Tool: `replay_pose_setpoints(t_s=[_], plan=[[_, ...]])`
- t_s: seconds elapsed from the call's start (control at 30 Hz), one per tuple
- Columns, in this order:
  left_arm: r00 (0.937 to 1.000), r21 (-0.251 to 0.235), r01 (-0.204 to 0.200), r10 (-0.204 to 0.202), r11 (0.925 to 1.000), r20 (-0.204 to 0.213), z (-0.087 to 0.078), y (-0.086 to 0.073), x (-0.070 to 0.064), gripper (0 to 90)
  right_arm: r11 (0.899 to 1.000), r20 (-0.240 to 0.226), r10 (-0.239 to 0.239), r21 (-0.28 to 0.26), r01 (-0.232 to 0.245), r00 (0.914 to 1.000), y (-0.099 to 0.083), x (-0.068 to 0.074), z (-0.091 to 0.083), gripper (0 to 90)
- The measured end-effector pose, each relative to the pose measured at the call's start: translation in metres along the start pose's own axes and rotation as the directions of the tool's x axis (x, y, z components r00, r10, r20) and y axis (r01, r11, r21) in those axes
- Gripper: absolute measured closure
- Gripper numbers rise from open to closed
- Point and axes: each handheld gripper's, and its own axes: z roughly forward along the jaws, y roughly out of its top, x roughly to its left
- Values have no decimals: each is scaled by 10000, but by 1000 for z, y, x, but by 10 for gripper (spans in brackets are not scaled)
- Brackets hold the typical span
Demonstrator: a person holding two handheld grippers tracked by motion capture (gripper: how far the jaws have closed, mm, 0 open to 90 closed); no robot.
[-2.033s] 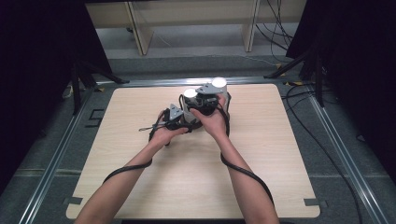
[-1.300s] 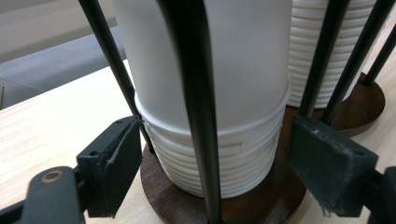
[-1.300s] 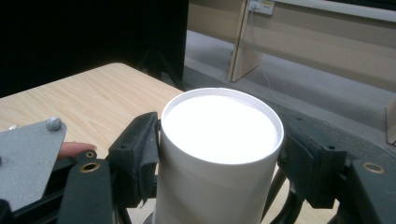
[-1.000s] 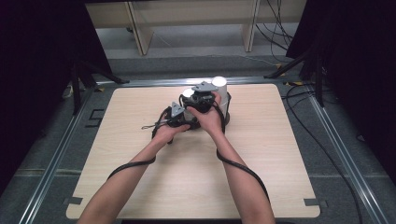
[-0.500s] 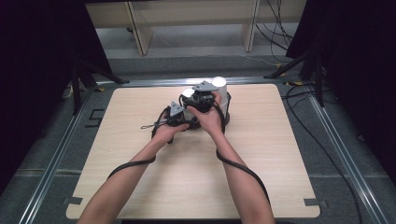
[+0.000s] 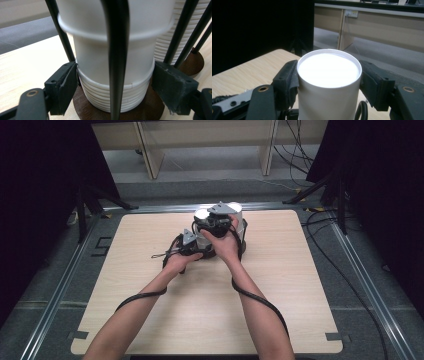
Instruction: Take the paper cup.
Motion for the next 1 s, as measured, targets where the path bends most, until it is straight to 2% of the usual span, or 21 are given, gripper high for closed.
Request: replay_pose_setpoints(t_s=[0.13, 0.23, 0.27, 0.3, 0.33, 0.4, 0.43, 0.53, 0.6, 0.67, 0.8, 0.9, 0.93, 0.97, 1.0], plan=[[9999, -123, 159, -159, 9998, 3, 1, 0, -1, 206, 9995, -57, -31, -316, 29, 10000, 6, 1, -3, 354], [9990, -322, 435, -437, 9985, -46, 2, -1, -3, 205, 9992, -33, 28, -410, -30, 10000, 10, 1, -6, 354], [9990, -322, 435, -437, 9985, -46, 2, -1, -3, 205, 9992, -33, 28, -410, -30, 10000, 10, 1, -6, 354], [9991, -318, 426, -427, 9986, -32, 2, -1, -3, 205, 9986, 14, -181, -496, 182, 9998, 11, -1, -6, 354], [9992, -336, 407, -407, 9986, 9, 2, -1, -3, 206, 9987, -50, 100, -505, -102, 9999, 12, 0, -8, 354], [9994, -319, 354, -355, 9989, -21, 2, 0, -3, 205, 9988, -58, 161, -454, -163, 9999, 13, 0, -9, 354], [10000, -95, 11, -12, 10000, -23, 2, 0, -1, 205, 9983, -48, -58, -581, 55, 10000, 15, -1, -9, 354], [10000, -79, -6, 5, 10000, -61, 2, 0, -1, 206, 9967, -64, 71, -810, -76, 10000, 19, -1, -12, 354], [10000, -75, -25, 25, 10000, -65, 1, 0, -1, 206, 9972, -52, 30, -750, -34, 10000, 20, -1, -14, 354], [10000, -133, -47, 47, 9999, -21, 2, -1, -1, 206, 9968, -88, 271, -756, -277, 9996, 23, 1, -17, 354], [10000, -105, -91, 91, 9999, -35, 2, -1, -1, 207, 9948, -144, 68, -1012, -82, 9999, 26, 1, -18, 355], [9999, -72, -114, 113, 9999, -97, 0, -1, -1, 206, 9958, -130, 269, -875, -280, 9996, 27, 2, -21, 355], [9999, -54, -150, 150, 9999, -49, -1, -1, -1, 185, 9940, -141, 75, -1089, -90, 9999, 28, 1, -21, 355], [9999, -54, -150, 150, 9999, -49, -1, -1, -1, 180, 9940, -141, 75, -1089, -90, 9999, 28, 1, -21, 355], [9999, -164, 75, -77, 9998, -131, -5, -2, -1, 175, 9947, -146, 208, -1000, -221, 9997, 29, 1, -24, 355]])
